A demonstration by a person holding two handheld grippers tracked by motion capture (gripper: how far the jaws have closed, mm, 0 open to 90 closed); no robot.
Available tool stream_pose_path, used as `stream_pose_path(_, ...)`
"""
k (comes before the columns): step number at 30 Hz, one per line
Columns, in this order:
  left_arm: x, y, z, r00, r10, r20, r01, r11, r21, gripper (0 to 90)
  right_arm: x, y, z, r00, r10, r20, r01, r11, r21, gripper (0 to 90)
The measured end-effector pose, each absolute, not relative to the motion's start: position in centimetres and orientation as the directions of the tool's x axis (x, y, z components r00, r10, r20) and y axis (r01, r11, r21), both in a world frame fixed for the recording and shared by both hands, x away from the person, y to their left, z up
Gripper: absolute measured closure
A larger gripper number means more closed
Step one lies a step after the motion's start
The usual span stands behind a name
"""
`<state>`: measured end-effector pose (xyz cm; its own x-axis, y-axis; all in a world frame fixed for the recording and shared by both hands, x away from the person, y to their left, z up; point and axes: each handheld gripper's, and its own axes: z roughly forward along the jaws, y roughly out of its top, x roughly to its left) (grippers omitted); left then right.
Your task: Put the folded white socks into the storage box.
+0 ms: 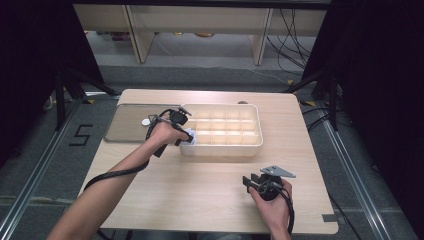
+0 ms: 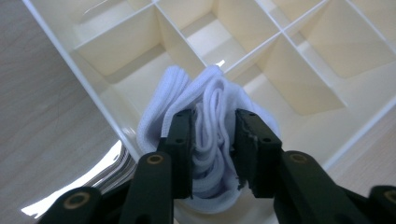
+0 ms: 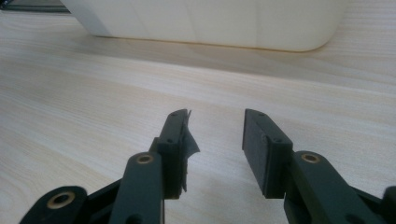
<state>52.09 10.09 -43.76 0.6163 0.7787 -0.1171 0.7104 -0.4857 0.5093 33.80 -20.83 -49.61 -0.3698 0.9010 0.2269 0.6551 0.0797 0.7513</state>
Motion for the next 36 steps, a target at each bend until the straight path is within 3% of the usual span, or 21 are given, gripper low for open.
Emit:
stream_pose_path(4, 51.9, 10.1, -42.7, 0.624, 0.774, -0.107, 0.688, -0.479, 0.545, 59.1, 33.8, -20.8, -49.6, -0.362, 0.905, 0.222, 0.659, 0.08, 0.748, 61.4)
stream_pose_path(9, 52.4, 10.4, -41.9, 0.6, 0.798, -0.054, 0.657, -0.454, 0.602, 58.0, 33.8, -20.8, -49.6, -0.371, 0.901, 0.226, 0.656, 0.083, 0.75, 61.3)
stream_pose_path(15, 52.9, 10.3, -42.9, 0.612, 0.79, -0.033, 0.652, -0.479, 0.588, 57.1, 33.8, -20.7, -49.6, -0.364, 0.903, 0.228, 0.669, 0.083, 0.738, 61.4)
stream_pose_path(24, 52.8, 9.7, -43.5, 0.632, 0.774, -0.036, 0.662, -0.516, 0.543, 76.7, 33.8, -20.7, -49.6, -0.367, 0.905, 0.216, 0.662, 0.091, 0.744, 61.4)
stream_pose_path(36, 52.4, 9.6, -44.0, 0.638, 0.769, -0.036, 0.654, -0.516, 0.553, 77.7, 33.8, -20.7, -49.5, -0.369, 0.903, 0.219, 0.653, 0.084, 0.752, 61.4)
